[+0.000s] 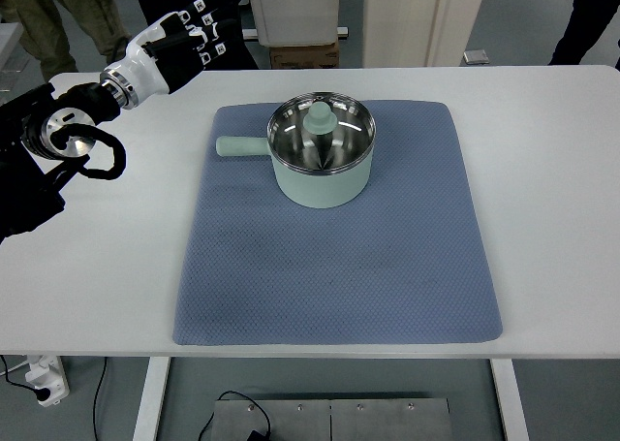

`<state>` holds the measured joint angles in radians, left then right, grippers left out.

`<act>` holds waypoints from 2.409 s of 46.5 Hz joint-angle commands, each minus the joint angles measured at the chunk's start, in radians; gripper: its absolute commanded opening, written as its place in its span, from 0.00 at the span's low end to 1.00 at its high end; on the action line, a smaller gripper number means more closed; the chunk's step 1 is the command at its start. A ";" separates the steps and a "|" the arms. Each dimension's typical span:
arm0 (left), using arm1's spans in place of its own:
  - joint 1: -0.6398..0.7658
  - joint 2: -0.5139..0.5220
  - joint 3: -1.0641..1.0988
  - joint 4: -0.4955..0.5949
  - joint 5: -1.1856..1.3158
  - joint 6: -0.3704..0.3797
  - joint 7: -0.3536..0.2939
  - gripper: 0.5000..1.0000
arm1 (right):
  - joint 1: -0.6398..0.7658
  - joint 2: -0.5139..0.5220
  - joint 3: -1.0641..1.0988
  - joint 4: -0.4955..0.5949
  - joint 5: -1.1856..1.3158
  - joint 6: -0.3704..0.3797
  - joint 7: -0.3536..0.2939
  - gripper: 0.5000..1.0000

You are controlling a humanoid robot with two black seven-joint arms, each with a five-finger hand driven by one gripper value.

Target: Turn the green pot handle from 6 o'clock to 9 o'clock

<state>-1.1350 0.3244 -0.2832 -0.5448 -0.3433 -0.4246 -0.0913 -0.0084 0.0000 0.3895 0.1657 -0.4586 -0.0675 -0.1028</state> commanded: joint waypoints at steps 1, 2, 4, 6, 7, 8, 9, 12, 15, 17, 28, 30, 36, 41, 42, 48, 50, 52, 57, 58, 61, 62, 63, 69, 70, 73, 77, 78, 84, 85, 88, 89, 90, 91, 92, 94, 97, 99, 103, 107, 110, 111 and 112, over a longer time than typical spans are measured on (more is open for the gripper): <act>0.015 -0.013 -0.030 0.006 -0.016 0.024 0.019 1.00 | -0.001 0.000 0.000 0.000 0.000 0.000 0.000 1.00; 0.020 -0.018 -0.037 0.008 -0.020 0.029 0.024 1.00 | -0.001 0.000 0.000 0.000 0.000 0.000 -0.001 1.00; 0.027 -0.022 -0.054 0.014 -0.035 0.039 0.027 1.00 | 0.001 0.000 0.000 0.000 0.000 0.000 0.000 1.00; 0.034 -0.025 -0.073 0.019 -0.049 0.050 0.028 1.00 | 0.001 0.000 0.000 0.000 0.000 0.000 0.000 1.00; 0.037 -0.028 -0.080 0.019 -0.054 0.055 0.030 1.00 | -0.001 0.000 0.000 0.000 0.000 0.000 0.000 1.00; 0.040 -0.030 -0.085 0.019 -0.059 0.059 0.028 1.00 | -0.001 0.000 0.000 0.000 0.000 0.000 0.000 1.00; 0.043 -0.031 -0.090 0.019 -0.062 0.064 0.030 1.00 | 0.001 0.000 0.000 0.000 0.000 0.000 0.000 1.00; 0.047 -0.033 -0.096 0.020 -0.063 0.072 0.030 1.00 | -0.001 0.000 0.000 0.000 0.000 0.000 0.000 1.00; 0.054 -0.033 -0.096 0.020 -0.063 0.076 0.031 1.00 | 0.001 0.000 0.000 0.000 0.000 0.000 -0.001 1.00; 0.057 -0.033 -0.096 0.020 -0.063 0.082 0.034 1.00 | -0.001 0.000 0.000 0.000 0.000 0.000 0.000 1.00; 0.086 -0.033 -0.099 0.048 -0.063 0.087 0.051 1.00 | -0.001 0.000 0.000 0.000 0.000 0.000 0.000 1.00; 0.095 -0.031 -0.100 0.048 -0.063 0.087 0.051 1.00 | 0.001 0.000 0.000 0.000 0.000 0.000 0.000 1.00; 0.112 -0.028 -0.108 0.051 -0.063 0.089 0.051 1.00 | -0.001 0.000 0.000 0.000 0.000 0.000 -0.001 1.00; 0.118 -0.031 -0.113 0.071 -0.063 0.095 0.051 1.00 | -0.001 0.000 0.000 0.000 0.000 0.000 0.000 1.00; 0.120 -0.031 -0.114 0.074 -0.063 0.095 0.051 1.00 | 0.001 0.000 0.000 0.000 0.000 0.000 0.000 1.00; 0.135 -0.033 -0.116 0.080 -0.063 0.095 0.051 1.00 | 0.001 0.000 0.000 0.000 0.000 0.000 0.000 1.00; 0.138 -0.034 -0.116 0.085 -0.063 0.095 0.051 1.00 | 0.001 0.000 0.000 0.000 0.000 0.000 -0.001 1.00; 0.138 -0.034 -0.116 0.086 -0.063 0.095 0.050 1.00 | -0.001 0.000 0.000 0.000 0.000 0.000 0.000 1.00; 0.139 -0.034 -0.116 0.088 -0.063 0.095 0.048 1.00 | 0.001 0.000 0.000 0.000 0.000 0.000 0.000 1.00; 0.141 -0.034 -0.116 0.088 -0.063 0.095 0.047 1.00 | -0.001 0.000 0.000 0.000 0.000 0.000 0.000 1.00; 0.144 -0.034 -0.116 0.088 -0.063 0.095 0.044 1.00 | -0.001 0.000 0.000 0.000 0.000 0.000 0.000 1.00; 0.144 -0.034 -0.116 0.088 -0.063 0.095 0.042 1.00 | 0.001 0.000 0.000 0.000 0.000 0.000 -0.001 1.00; 0.146 -0.036 -0.116 0.088 -0.062 0.095 0.042 1.00 | 0.001 0.000 0.000 0.000 0.000 0.000 0.000 1.00; 0.149 -0.047 -0.116 0.091 -0.062 0.098 0.036 1.00 | -0.001 0.000 0.000 0.000 0.000 0.000 0.000 1.00; 0.149 -0.047 -0.116 0.092 -0.062 0.099 0.035 1.00 | 0.001 0.000 0.000 0.000 0.000 0.000 0.000 1.00; 0.150 -0.050 -0.116 0.103 -0.062 0.101 0.027 1.00 | -0.001 0.000 0.000 0.000 0.000 0.000 0.000 1.00; 0.150 -0.067 -0.114 0.124 -0.052 0.102 -0.004 1.00 | -0.001 0.000 0.000 0.000 0.000 0.000 0.000 1.00; 0.150 -0.070 -0.114 0.132 -0.051 0.102 -0.010 1.00 | -0.001 0.000 0.000 0.000 0.000 0.000 0.000 1.00; 0.149 -0.084 -0.114 0.161 -0.048 0.105 -0.016 1.00 | 0.001 0.000 0.000 0.000 -0.002 0.000 -0.001 1.00; 0.149 -0.088 -0.113 0.161 -0.046 0.107 -0.016 1.00 | 0.001 0.000 0.000 0.000 -0.002 0.000 0.000 1.00; 0.147 -0.097 -0.114 0.161 -0.037 0.119 -0.021 1.00 | 0.002 0.000 -0.001 0.000 -0.002 0.000 0.000 1.00; 0.147 -0.100 -0.114 0.161 -0.033 0.124 -0.027 1.00 | 0.002 0.000 -0.001 0.000 -0.002 0.000 0.000 1.00; 0.147 -0.102 -0.114 0.161 -0.028 0.131 -0.033 1.00 | 0.002 0.000 -0.001 0.000 -0.002 0.000 0.000 1.00; 0.147 -0.103 -0.114 0.161 -0.025 0.135 -0.041 1.00 | 0.002 0.000 -0.001 0.000 0.000 0.000 0.000 1.00; 0.147 -0.107 -0.114 0.161 -0.023 0.136 -0.047 1.00 | 0.002 0.000 -0.001 0.000 0.000 0.000 0.000 1.00; 0.146 -0.116 -0.114 0.161 -0.020 0.139 -0.059 1.00 | 0.001 0.000 0.000 0.000 0.002 0.000 0.000 1.00; 0.143 -0.123 -0.114 0.161 -0.014 0.139 -0.064 1.00 | 0.001 0.000 0.000 0.000 0.000 0.000 0.000 1.00; 0.140 -0.130 -0.114 0.161 -0.010 0.141 -0.064 1.00 | 0.001 0.000 0.000 0.000 0.000 0.000 0.000 1.00; 0.135 -0.142 -0.114 0.161 0.003 0.141 -0.065 1.00 | 0.001 0.000 0.000 0.000 0.000 0.000 0.000 1.00; 0.135 -0.146 -0.114 0.161 0.015 0.144 -0.070 1.00 | -0.001 0.000 0.002 0.000 0.000 0.000 -0.001 1.00; 0.135 -0.150 -0.114 0.161 0.018 0.151 -0.076 1.00 | -0.002 0.000 0.002 0.000 0.002 0.000 -0.001 1.00; 0.135 -0.150 -0.114 0.161 0.018 0.153 -0.079 1.00 | -0.002 0.000 0.002 0.000 0.002 0.000 -0.005 1.00; 0.135 -0.150 -0.114 0.161 0.020 0.153 -0.079 1.00 | -0.002 0.000 0.002 0.000 0.002 0.000 -0.008 1.00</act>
<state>-1.0004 0.1754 -0.3973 -0.3833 -0.3260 -0.2747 -0.1657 -0.0108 0.0000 0.3911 0.1657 -0.4585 -0.0675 -0.1045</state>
